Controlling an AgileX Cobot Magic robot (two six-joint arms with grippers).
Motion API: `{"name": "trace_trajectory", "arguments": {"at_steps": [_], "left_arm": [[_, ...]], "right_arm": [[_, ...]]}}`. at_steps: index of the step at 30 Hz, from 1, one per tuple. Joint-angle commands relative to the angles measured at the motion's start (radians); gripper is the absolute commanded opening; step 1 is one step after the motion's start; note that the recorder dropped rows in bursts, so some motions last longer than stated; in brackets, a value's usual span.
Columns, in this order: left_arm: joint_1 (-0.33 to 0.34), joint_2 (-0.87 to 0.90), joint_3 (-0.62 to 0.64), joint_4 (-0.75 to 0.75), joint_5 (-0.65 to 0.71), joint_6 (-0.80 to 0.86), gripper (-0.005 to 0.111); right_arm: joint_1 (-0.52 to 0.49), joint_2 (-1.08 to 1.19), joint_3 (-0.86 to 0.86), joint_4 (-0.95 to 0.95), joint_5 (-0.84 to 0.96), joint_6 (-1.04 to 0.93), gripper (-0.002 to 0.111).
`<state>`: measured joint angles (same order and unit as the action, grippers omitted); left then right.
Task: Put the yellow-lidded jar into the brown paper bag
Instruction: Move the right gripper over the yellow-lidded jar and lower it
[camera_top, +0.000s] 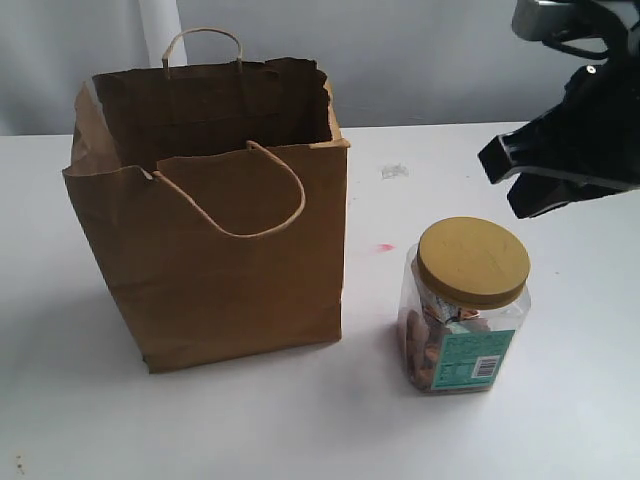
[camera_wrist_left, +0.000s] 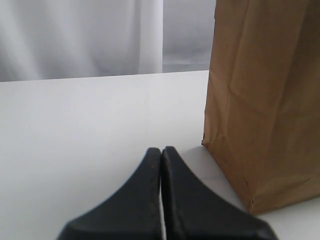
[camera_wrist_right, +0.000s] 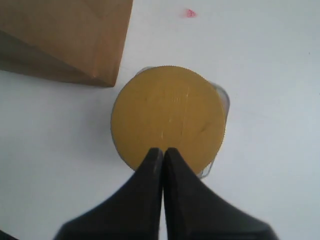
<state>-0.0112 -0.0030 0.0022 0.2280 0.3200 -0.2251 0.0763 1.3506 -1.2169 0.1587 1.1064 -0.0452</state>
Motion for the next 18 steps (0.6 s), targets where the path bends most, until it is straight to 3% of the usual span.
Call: {"name": "trace_trajectory", "arguments": {"at_steps": [1, 13, 16, 18], "left_arm": [[-0.005, 0.003, -0.002, -0.004, -0.009, -0.004, 0.001], [-0.005, 0.003, -0.002, -0.004, -0.009, -0.004, 0.001], [-0.005, 0.003, -0.002, -0.004, -0.009, -0.004, 0.001], [-0.005, 0.003, -0.002, -0.004, -0.009, -0.004, 0.001]], "right_arm": [[0.064, 0.003, -0.005, -0.088, 0.001, 0.057, 0.000], [0.085, 0.003, -0.005, -0.094, -0.003, 0.080, 0.000], [0.085, 0.003, -0.005, -0.094, -0.003, 0.080, 0.011], [0.085, 0.003, -0.005, -0.094, -0.005, 0.080, 0.044]]}}
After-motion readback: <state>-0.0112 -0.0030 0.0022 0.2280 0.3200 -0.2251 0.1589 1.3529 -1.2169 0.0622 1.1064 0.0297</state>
